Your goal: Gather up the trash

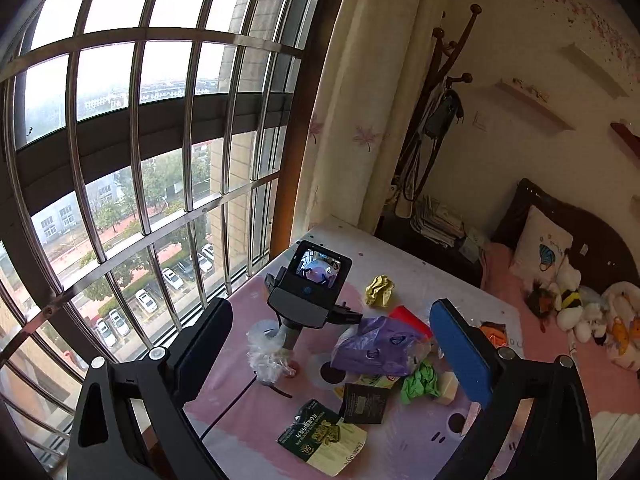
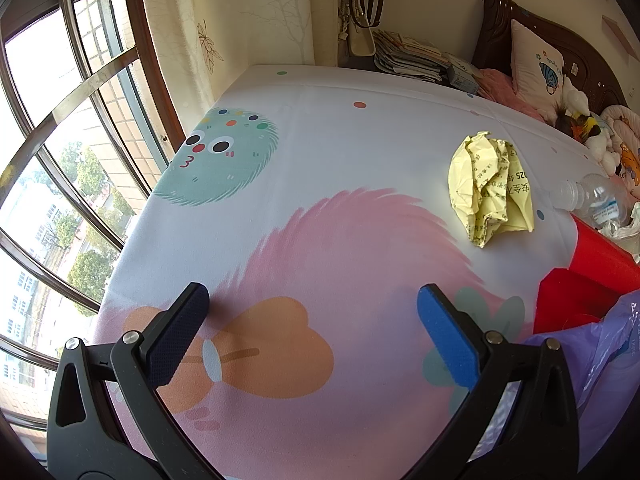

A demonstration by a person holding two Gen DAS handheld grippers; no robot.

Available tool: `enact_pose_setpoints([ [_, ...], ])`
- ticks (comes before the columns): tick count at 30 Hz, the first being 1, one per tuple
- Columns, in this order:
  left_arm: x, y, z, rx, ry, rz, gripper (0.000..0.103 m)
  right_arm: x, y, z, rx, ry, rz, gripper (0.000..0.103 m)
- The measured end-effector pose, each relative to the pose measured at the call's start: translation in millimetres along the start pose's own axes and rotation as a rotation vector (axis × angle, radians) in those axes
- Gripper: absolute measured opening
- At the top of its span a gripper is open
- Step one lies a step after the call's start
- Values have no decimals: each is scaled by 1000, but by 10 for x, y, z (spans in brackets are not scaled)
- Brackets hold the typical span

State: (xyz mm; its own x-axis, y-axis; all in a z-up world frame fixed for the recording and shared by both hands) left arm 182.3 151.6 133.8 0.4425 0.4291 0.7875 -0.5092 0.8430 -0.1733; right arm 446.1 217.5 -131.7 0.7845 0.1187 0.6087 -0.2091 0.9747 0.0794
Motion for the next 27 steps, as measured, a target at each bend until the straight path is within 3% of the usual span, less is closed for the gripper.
enact_pose_setpoints([
  [11,31,172,-57,19,22,22,100,-2,3,3,0,0,0,103],
  [27,41,1133,266,139,-23,60,100,2,3,-6,0,0,0,103],
])
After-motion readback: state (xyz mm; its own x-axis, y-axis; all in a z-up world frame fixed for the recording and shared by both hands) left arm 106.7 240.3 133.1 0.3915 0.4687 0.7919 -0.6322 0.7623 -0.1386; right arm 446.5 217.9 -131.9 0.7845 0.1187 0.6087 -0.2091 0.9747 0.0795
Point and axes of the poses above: each gripper's, at about its wrist camera, not at the fingertips, and z roughly against the way its jaws point, y to its left, x to its top, the point moved 7 cm from there along -z, roughly the way its jaws point, and after that the axes turned 8 degrees about x, right-handed, at the moved point
